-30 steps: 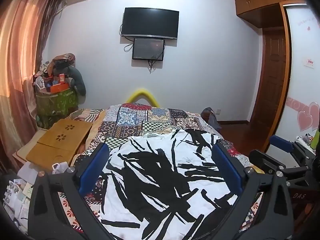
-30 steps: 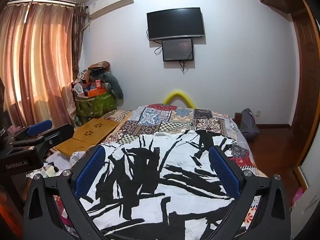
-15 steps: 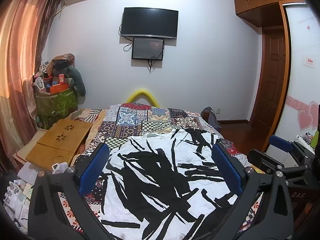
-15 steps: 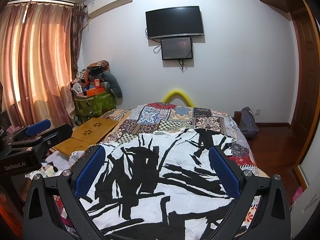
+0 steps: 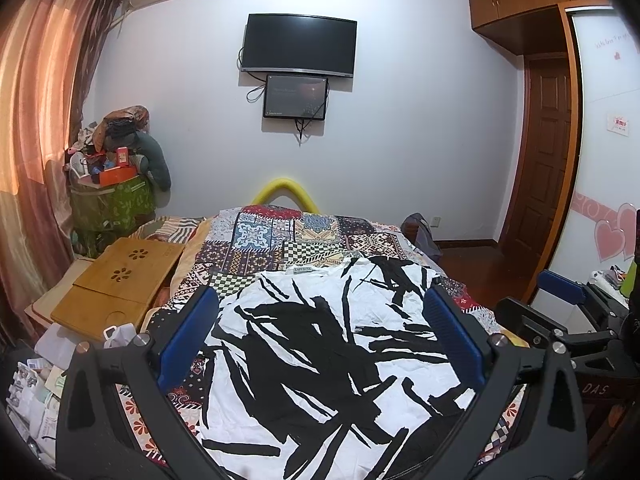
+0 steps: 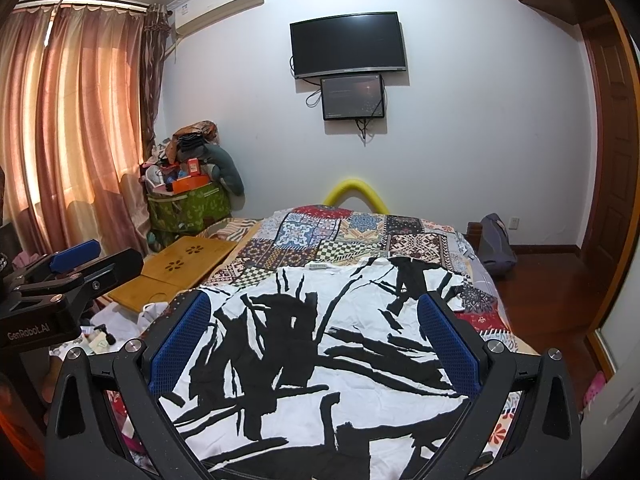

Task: Fold small clothes

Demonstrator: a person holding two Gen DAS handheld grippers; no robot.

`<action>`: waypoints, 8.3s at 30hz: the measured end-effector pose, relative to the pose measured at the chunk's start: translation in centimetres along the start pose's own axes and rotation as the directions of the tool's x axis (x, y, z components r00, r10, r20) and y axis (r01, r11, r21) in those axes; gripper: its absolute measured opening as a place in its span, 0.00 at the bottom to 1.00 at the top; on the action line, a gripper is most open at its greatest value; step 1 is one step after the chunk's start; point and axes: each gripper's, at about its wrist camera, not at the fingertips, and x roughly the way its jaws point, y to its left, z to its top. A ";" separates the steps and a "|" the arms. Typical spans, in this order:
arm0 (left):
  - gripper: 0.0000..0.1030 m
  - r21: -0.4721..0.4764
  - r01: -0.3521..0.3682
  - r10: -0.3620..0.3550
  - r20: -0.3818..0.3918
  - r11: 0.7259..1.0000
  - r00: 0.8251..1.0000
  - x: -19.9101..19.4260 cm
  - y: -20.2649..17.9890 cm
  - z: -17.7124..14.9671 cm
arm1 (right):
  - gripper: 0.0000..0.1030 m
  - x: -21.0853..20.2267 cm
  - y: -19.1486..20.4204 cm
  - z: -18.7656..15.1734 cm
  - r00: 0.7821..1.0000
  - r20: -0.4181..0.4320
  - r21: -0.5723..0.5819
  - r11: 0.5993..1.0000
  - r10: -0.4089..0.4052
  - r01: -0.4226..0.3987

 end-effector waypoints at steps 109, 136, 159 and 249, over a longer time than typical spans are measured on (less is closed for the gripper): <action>0.03 -0.202 -0.246 0.095 -0.557 0.948 0.825 32.4 23.2 -7.5 | 0.40 36.5 0.1 -5.5 0.661 -0.703 0.020 0.937 0.261 -0.349; 0.50 -0.086 -0.048 -0.019 -0.646 0.995 0.763 29.8 15.6 -7.2 | 0.40 30.4 -0.3 -1.4 0.742 -0.611 0.020 0.942 0.276 -0.335; 0.50 -0.094 -0.293 0.155 -0.676 0.951 0.721 24.6 27.7 -13.3 | 0.42 40.4 20.2 -7.4 0.560 -0.801 -0.207 0.781 0.210 -0.589; 0.64 0.057 -0.118 0.125 -0.683 0.991 0.720 34.1 14.1 -11.7 | 0.50 37.8 3.5 -3.1 0.816 -0.560 -0.186 0.938 0.142 -0.291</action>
